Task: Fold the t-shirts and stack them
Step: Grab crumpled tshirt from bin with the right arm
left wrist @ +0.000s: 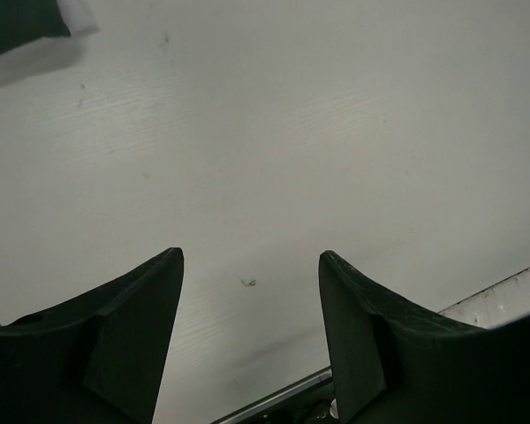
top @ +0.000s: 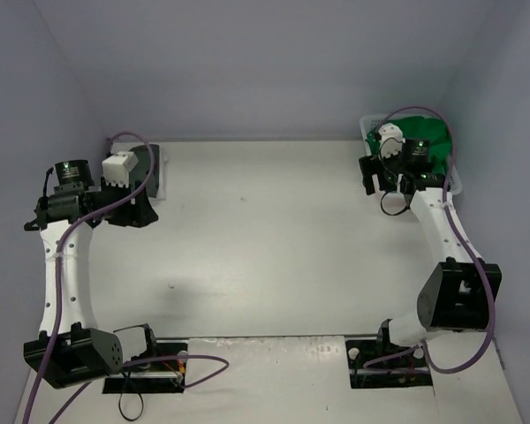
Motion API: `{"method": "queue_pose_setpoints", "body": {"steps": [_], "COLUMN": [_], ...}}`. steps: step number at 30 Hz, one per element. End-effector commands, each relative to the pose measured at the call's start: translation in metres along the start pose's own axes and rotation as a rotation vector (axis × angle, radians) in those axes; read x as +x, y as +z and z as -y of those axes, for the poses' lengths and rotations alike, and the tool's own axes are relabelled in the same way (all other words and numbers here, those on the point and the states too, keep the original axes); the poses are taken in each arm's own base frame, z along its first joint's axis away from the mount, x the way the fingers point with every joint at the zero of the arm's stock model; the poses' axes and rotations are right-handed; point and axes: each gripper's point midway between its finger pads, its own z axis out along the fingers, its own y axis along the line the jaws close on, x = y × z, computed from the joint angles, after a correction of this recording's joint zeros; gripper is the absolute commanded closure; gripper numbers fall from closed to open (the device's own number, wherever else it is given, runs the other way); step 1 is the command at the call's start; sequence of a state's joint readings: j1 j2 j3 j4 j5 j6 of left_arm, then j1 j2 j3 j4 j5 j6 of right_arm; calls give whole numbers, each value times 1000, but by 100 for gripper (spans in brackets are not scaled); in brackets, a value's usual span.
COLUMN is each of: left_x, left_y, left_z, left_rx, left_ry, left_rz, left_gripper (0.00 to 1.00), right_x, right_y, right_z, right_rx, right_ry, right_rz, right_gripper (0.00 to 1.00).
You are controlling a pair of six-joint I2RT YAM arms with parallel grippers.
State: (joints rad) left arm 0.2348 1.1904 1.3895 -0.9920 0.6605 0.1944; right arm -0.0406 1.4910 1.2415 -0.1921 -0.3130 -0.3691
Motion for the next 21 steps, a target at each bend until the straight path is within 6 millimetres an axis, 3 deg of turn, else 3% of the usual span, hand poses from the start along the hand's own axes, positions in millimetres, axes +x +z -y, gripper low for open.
{"method": "queue_pose_setpoints", "body": {"steps": [1, 6, 12, 18, 21], "left_x": [3, 14, 26, 22, 21], "left_y": [-2, 0, 7, 8, 8], "left_z": [-4, -13, -17, -18, -18], "left_rx": [-38, -89, -90, -87, -85], "left_ry": [22, 57, 64, 39, 37], "left_rz": [11, 17, 10, 23, 29], "left_gripper": [43, 43, 42, 42, 42], "right_x": [-15, -11, -12, -14, -16], "right_y": [-30, -52, -68, -46, -35], "right_z": [45, 85, 115, 107, 100], "right_rx": [200, 309, 370, 243, 177], "right_ry": [-7, 31, 78, 87, 97], "right_rz": [57, 71, 104, 106, 115], "right_gripper": [21, 21, 22, 27, 40]}}
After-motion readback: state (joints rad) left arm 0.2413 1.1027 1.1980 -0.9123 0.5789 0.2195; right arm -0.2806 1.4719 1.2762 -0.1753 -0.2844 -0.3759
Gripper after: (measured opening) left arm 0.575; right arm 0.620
